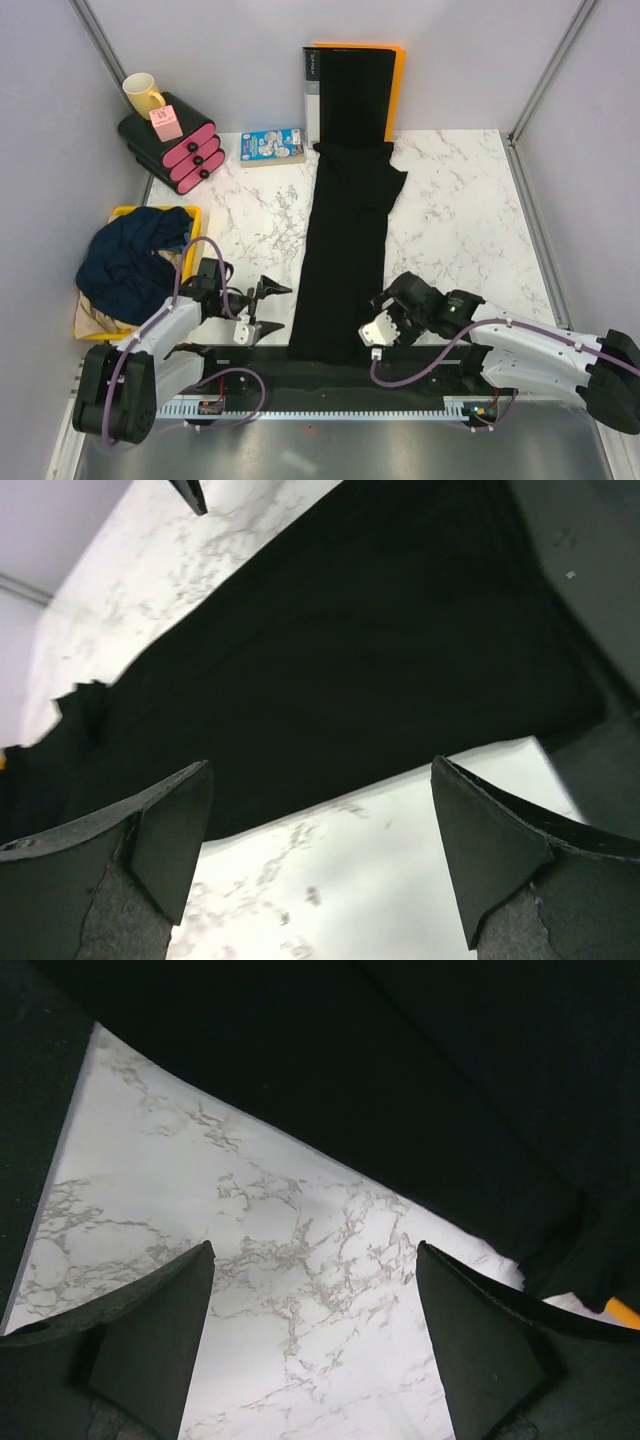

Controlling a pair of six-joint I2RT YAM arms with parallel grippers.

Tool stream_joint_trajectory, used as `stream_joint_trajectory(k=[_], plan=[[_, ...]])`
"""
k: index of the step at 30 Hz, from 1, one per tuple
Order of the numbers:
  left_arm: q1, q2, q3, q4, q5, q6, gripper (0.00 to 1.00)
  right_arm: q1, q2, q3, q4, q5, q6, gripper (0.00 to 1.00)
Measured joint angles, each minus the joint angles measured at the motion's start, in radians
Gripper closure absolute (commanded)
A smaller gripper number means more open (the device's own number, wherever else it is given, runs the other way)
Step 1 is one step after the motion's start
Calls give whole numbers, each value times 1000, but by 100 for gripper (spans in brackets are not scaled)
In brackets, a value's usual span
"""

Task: Fold and stack the t-shirts
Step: Fold the tshirt

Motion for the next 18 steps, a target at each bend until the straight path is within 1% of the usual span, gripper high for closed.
stream_joint_trajectory(k=[3,7,12,15,18], plan=[[-25,68,-2,-24,2,1,7,39,0,-33,27,-1,-43,12],[-58,119,-3,-6,2,2,8,76,5,-68,65,-4,-78,14],[-95,166,-63,166,8,3,7,121,39,-91,129,-6,-78,14],[-106,187,-120,276,14,3,7,143,60,-85,172,-9,-15,14],[-111,179,-142,328,23,3,6,154,121,-11,166,-5,139,12]])
